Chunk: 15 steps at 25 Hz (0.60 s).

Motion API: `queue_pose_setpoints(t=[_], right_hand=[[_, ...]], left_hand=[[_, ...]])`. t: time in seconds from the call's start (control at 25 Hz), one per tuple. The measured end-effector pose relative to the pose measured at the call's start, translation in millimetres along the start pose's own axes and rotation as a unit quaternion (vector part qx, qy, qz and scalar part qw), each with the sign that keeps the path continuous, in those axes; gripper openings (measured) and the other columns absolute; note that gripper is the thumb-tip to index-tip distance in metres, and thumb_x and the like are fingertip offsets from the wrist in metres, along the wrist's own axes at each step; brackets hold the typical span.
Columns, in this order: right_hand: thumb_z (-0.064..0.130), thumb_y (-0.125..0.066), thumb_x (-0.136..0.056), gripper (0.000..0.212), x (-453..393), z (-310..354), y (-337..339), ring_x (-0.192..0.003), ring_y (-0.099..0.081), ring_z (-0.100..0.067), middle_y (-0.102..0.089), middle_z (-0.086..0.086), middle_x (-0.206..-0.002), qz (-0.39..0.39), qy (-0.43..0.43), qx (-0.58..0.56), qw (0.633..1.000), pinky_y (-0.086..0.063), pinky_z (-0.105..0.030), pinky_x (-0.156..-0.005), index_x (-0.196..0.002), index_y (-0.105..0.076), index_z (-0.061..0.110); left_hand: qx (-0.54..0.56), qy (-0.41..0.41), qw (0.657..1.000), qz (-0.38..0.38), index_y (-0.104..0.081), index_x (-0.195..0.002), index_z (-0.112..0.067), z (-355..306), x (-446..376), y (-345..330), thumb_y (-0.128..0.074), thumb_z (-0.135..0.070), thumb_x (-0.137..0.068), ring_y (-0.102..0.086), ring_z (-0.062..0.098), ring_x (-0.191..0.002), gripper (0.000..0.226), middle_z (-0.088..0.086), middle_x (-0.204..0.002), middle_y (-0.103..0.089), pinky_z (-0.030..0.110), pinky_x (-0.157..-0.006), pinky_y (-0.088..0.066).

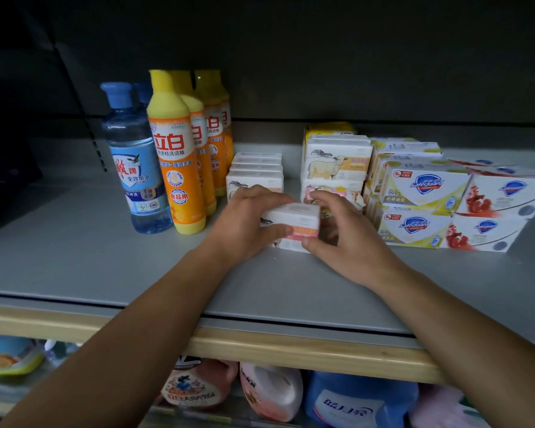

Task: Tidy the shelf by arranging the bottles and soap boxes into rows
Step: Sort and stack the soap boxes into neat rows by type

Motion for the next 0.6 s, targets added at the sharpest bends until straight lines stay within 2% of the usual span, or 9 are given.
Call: queue_pose_setpoints(t=[0.08,0.16,0.24,0.32,0.6], right_hand=[[0.039,-0.071,-0.082,0.070,0.9,-6.9,-3.3,-0.113,-0.056,-0.013,-0.048,0.005,-0.139,0.017,-0.032,0.027,0.999,-0.042,-0.027,-0.093,-0.143,-0.039,0.026],[0.051,-0.063,-0.085,0.068,2.4,-13.3,-9.4,-0.129,-0.045,-0.015,-0.044,0.004,-0.145,0.072,-0.042,0.104,0.991,-0.035,-0.026,-0.101,-0.144,-0.040,0.026],[0.060,-0.056,-0.085,0.065,4.3,-13.6,-15.6,-0.135,-0.038,-0.016,-0.045,0.005,-0.145,0.123,-0.034,0.156,0.979,-0.031,-0.030,-0.109,-0.140,-0.047,0.026],[0.063,-0.053,-0.085,0.062,5.6,-11.8,-19.3,-0.134,-0.039,-0.015,-0.046,0.007,-0.143,0.147,-0.024,0.172,0.974,-0.032,-0.032,-0.110,-0.136,-0.051,0.029],[0.066,-0.051,-0.084,0.060,5.9,-12.9,-19.4,-0.134,-0.038,-0.013,-0.045,0.011,-0.143,0.146,-0.022,0.179,0.973,-0.028,-0.030,-0.107,-0.135,-0.051,0.033]], left_hand=[[-0.046,0.064,0.996,-0.034,-0.059,-0.132,-0.023,18.4,-1.2,6.2,-0.073,-0.031,-0.084,-0.049,0.021,-0.120,0.051,0.002,-0.130,-0.060,0.028,-0.100,-0.037],[-0.115,0.089,0.987,-0.067,-0.057,-0.134,-0.024,27.6,-3.4,9.7,-0.070,-0.026,-0.087,-0.048,0.024,-0.124,0.050,0.003,-0.135,-0.057,0.038,-0.107,-0.039],[-0.184,0.067,0.979,-0.065,-0.055,-0.136,-0.027,25.9,-7.1,4.5,-0.067,-0.026,-0.089,-0.049,0.027,-0.124,0.049,0.002,-0.137,-0.057,0.042,-0.107,-0.037],[-0.201,0.048,0.977,-0.053,-0.054,-0.137,-0.027,25.5,-12.3,-0.6,-0.065,-0.027,-0.090,-0.049,0.028,-0.125,0.049,0.002,-0.138,-0.057,0.043,-0.106,-0.037],[-0.192,-0.006,0.981,-0.033,-0.056,-0.136,-0.019,39.1,-31.0,-7.7,-0.064,-0.017,-0.089,-0.050,0.029,-0.125,0.047,0.008,-0.134,-0.059,0.045,-0.105,-0.038]])
Point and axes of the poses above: each hand's wrist, its own x-axis away from the middle knuckle, its own y-axis out of the back of the hand, z = x × y, the point moved 5 cm from there along -x, towards the middle knuckle
